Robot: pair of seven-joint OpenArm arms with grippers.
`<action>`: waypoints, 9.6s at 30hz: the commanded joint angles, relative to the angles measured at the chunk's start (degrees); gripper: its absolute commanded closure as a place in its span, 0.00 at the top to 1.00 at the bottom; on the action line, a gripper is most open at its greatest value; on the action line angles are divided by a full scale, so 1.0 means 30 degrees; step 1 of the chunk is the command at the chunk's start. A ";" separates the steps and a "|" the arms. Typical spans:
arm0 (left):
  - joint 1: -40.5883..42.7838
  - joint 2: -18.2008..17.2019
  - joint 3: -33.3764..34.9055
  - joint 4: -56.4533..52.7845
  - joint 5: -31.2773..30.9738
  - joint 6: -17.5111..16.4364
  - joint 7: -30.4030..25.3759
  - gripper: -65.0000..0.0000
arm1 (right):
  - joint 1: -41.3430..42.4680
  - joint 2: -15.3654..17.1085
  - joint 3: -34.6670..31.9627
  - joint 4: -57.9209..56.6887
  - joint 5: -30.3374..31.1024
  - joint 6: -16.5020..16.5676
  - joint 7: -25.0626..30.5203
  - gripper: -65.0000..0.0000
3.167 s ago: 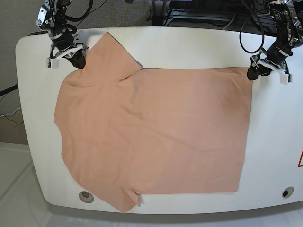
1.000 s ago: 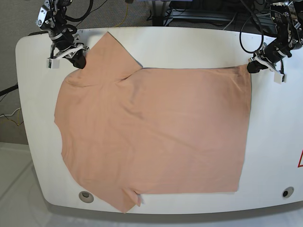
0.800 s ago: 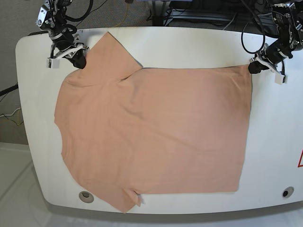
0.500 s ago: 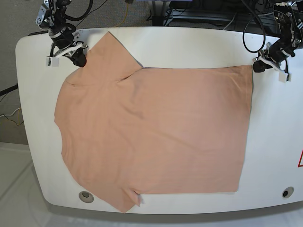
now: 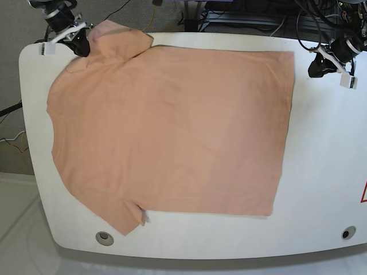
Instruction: Fold the T-shirt properly
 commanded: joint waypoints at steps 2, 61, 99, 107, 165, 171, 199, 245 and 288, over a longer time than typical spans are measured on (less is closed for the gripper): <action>0.0440 -0.0351 0.0065 0.0769 0.0485 0.0195 0.0092 0.00 | -0.0152 0.0209 0.0664 0.0497 -0.0046 -0.0210 -0.0664 0.00; -0.0991 0.0026 0.2426 -0.0158 0.4863 -0.0249 -0.1571 0.33 | 0.2929 0.0414 0.2290 0.1025 0.1729 -0.0313 -0.1928 0.00; 0.0078 -0.0157 0.1654 0.0991 0.1883 -0.1014 0.0389 0.59 | 0.2805 0.0395 0.2316 0.1080 0.1673 -0.0220 -0.2042 0.00; 0.0227 0.0491 0.2573 0.0383 0.1046 -0.1518 0.0592 0.60 | 0.2904 0.0391 0.2341 0.1032 0.1700 -0.0211 -0.2052 0.00; 0.1865 0.2041 0.1979 0.3758 0.2200 -0.1285 0.1528 0.17 | 0.3021 0.0354 0.2492 0.1077 0.1453 0.0022 -0.2060 0.00; 0.2260 0.1899 0.1087 0.4279 0.1864 -0.1500 0.1334 0.47 | 0.2996 0.0394 0.2554 0.1137 0.1488 0.0080 -0.2040 0.00; 0.1952 0.1986 0.1020 0.3392 0.2013 -0.2277 0.0463 0.64 | 0.3099 0.0443 0.2559 0.1177 0.1519 0.0288 -0.2104 0.00; 0.2173 0.2170 0.1256 0.3768 0.2541 -0.2277 0.0947 0.67 | 0.3075 0.0265 0.3103 0.1383 0.1266 0.1134 -0.2052 0.48; 0.1008 0.2085 0.1629 0.1743 0.2934 -0.2277 0.0137 0.68 | 0.3515 0.2155 0.6621 -0.4257 1.0601 0.1629 -0.8319 0.58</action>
